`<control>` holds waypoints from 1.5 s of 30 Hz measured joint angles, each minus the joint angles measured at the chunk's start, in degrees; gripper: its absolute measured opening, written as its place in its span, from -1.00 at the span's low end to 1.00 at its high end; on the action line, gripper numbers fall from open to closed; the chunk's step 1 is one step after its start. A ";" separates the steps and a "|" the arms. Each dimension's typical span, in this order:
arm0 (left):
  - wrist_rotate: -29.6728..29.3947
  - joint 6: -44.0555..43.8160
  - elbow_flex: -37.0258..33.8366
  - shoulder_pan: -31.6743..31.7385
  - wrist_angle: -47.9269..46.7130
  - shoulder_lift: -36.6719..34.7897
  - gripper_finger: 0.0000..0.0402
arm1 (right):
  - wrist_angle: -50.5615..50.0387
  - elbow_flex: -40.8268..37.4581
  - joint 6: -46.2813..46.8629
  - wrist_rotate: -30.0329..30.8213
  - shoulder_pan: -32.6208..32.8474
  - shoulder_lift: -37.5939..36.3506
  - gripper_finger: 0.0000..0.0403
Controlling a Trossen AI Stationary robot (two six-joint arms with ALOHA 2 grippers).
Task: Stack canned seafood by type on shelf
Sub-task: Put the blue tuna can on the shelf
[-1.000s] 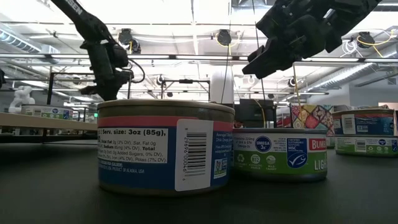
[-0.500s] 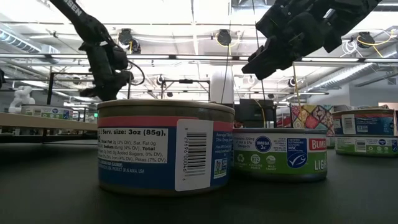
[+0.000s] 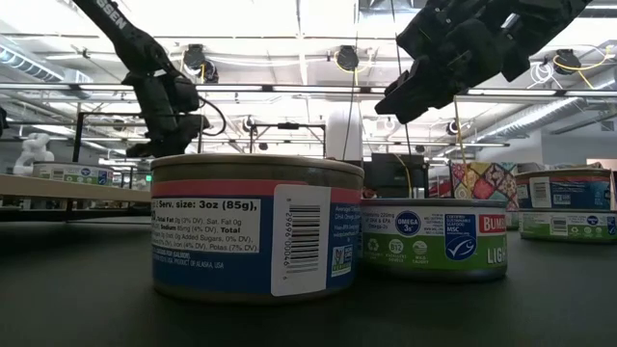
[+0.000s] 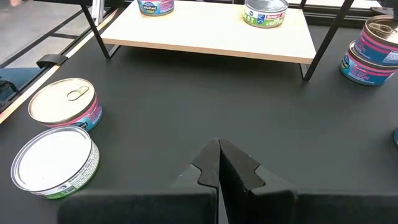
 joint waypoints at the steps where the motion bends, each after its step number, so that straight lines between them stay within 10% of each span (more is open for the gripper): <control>1: -0.02 0.00 0.00 0.00 0.16 0.00 -0.88 | 0.02 0.00 0.00 0.00 0.02 0.00 -1.00; 13: -1.48 -1.01 0.00 0.00 2.02 -0.02 -0.41 | 0.00 0.00 -0.02 0.00 0.02 0.00 -1.00; 33: -2.75 -0.47 0.09 -2.75 2.43 2.37 -0.38 | -0.02 0.00 1.46 0.00 0.00 0.00 -1.00; 45: -0.37 0.66 0.11 -2.75 2.42 2.47 -0.96 | -0.02 0.00 1.46 0.00 0.00 0.00 -1.00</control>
